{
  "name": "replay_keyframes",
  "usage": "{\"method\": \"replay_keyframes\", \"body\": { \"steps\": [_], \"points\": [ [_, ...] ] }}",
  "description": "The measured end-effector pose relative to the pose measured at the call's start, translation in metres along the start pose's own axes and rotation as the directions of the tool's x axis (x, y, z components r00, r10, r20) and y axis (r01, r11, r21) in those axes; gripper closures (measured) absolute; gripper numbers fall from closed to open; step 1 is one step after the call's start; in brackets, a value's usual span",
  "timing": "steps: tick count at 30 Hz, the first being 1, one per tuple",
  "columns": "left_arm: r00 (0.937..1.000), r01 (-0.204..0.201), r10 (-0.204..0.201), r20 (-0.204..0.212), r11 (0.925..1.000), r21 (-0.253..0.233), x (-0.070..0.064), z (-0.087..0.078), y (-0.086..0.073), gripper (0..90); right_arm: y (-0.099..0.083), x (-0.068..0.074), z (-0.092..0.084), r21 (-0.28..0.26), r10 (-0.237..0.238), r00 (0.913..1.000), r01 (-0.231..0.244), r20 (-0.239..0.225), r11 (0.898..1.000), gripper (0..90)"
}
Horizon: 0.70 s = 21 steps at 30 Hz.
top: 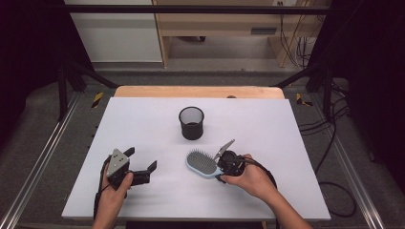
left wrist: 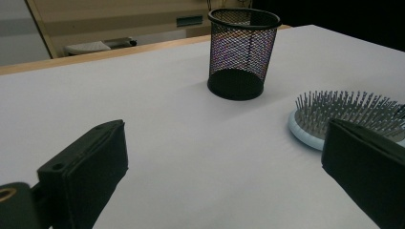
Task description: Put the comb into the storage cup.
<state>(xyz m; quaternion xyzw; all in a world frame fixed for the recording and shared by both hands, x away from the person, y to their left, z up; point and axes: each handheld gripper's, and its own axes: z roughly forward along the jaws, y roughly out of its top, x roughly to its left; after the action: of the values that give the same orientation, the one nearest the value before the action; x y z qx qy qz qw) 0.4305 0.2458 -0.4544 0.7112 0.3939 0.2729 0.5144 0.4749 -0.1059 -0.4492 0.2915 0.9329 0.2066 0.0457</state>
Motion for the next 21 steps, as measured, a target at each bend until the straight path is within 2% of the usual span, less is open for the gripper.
{"method": "replay_keyframes", "body": {
  "steps": [12, 16, 21],
  "points": [
    [1.0, -0.002, 0.002, -0.001, 1.0, 0.0, -0.0002, -0.0001, 0.0003, 1.8, 0.0013, -0.0033, 0.004, 0.024, -0.002, 1.0, 0.003, -0.008, 1.0, 68.3],
    [1.0, -0.004, 0.004, -0.001, 1.0, 0.0, 0.0, -0.0004, 0.0004, 1.9, 0.0021, -0.0012, 0.0042, 0.033, -0.034, 0.9994, 0.034, 0.008, 0.999, 69.8],
    [1.0, 0.001, -0.001, -0.003, 1.0, -0.006, 0.0004, -0.0009, 0.0006, 1.9, 0.0022, 0.0026, 0.0018, 0.03, -0.041, 0.9987, 0.04, 0.032, 0.999, 70.1]
  ]
}}
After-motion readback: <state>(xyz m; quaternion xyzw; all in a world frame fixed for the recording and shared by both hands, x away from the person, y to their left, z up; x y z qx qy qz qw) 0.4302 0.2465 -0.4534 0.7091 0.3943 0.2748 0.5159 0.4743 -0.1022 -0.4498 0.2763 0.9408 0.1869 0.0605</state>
